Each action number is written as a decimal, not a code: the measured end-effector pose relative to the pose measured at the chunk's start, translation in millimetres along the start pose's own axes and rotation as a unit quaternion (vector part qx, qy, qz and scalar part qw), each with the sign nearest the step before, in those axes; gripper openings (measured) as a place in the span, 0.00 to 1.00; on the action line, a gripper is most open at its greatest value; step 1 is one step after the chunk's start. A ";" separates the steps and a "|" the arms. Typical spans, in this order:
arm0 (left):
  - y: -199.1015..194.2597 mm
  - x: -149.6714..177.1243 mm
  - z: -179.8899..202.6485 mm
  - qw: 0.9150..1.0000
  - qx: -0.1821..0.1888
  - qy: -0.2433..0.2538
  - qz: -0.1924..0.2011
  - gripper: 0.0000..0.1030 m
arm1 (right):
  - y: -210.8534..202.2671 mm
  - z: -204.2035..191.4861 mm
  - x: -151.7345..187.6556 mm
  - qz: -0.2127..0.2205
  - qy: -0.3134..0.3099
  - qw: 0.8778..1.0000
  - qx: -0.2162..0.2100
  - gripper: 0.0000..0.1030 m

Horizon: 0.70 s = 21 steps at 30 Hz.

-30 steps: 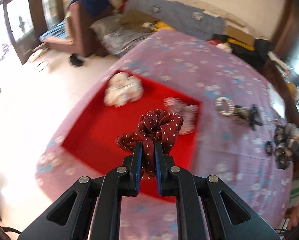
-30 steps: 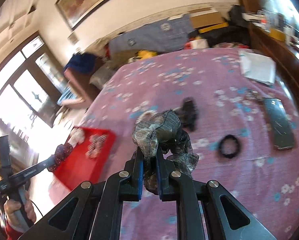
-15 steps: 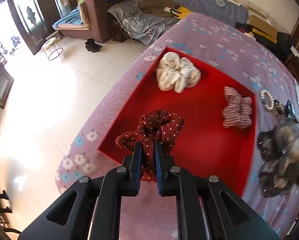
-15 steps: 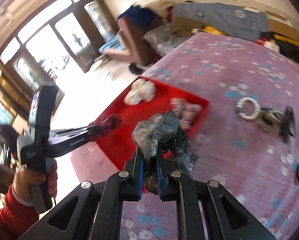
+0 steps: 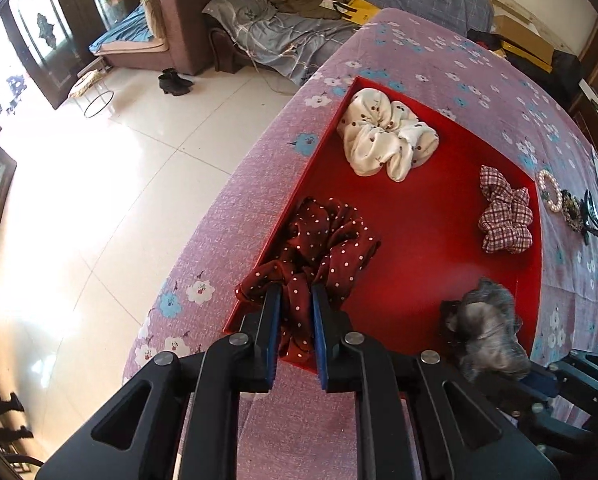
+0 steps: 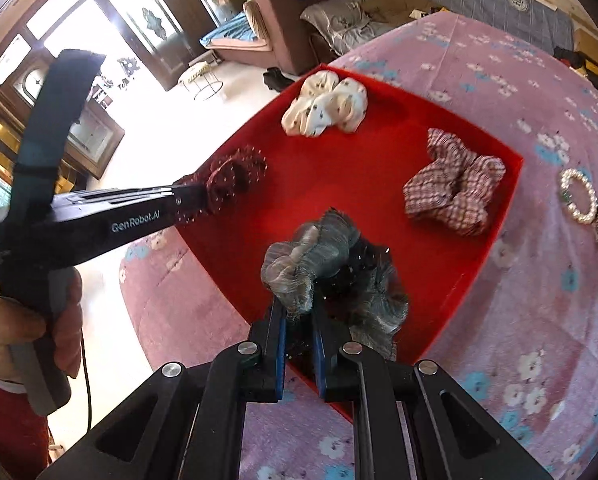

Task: Organize jewelry
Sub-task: 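Carry both scrunchies over the red tray with both tools, then open both tools to drop the scrunchies into the tray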

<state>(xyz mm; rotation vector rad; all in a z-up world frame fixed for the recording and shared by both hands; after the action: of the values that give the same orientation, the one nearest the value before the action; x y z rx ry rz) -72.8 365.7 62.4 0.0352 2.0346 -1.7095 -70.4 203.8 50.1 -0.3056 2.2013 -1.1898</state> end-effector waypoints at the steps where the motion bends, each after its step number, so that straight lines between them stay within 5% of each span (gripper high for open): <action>1: -1.3 -0.3 0.8 1.000 0.000 0.003 0.002 0.17 | 1.8 -0.8 0.1 0.000 0.001 1.000 0.000 0.13; 6: -10.4 -5.8 3.1 1.000 0.005 0.000 0.014 0.33 | 2.9 -2.8 -0.4 0.003 0.008 1.000 -0.002 0.17; 10: -24.0 -8.3 -0.6 1.000 0.011 -0.015 0.025 0.44 | -5.6 -3.5 -0.5 0.017 0.011 1.000 -0.005 0.41; 21: -65.1 -10.2 2.3 0.997 -0.005 -0.058 0.058 0.48 | -50.6 -3.8 8.0 0.070 -0.007 0.997 -0.011 0.55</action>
<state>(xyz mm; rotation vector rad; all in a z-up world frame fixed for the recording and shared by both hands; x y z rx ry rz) -83.8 352.1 126.0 0.0490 1.9179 -1.5932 -83.3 173.8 89.8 -0.1656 2.1874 -1.0853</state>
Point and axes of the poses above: each gripper's, at about its wrist camera, not at the fingertips, and y roughly the way its jaws point, z to its right, x to its underside, the point moved 1 cm from there along y, roughly the way its jaws point, and after that the axes turned 7 degrees about -x, right-handed, at the moved point
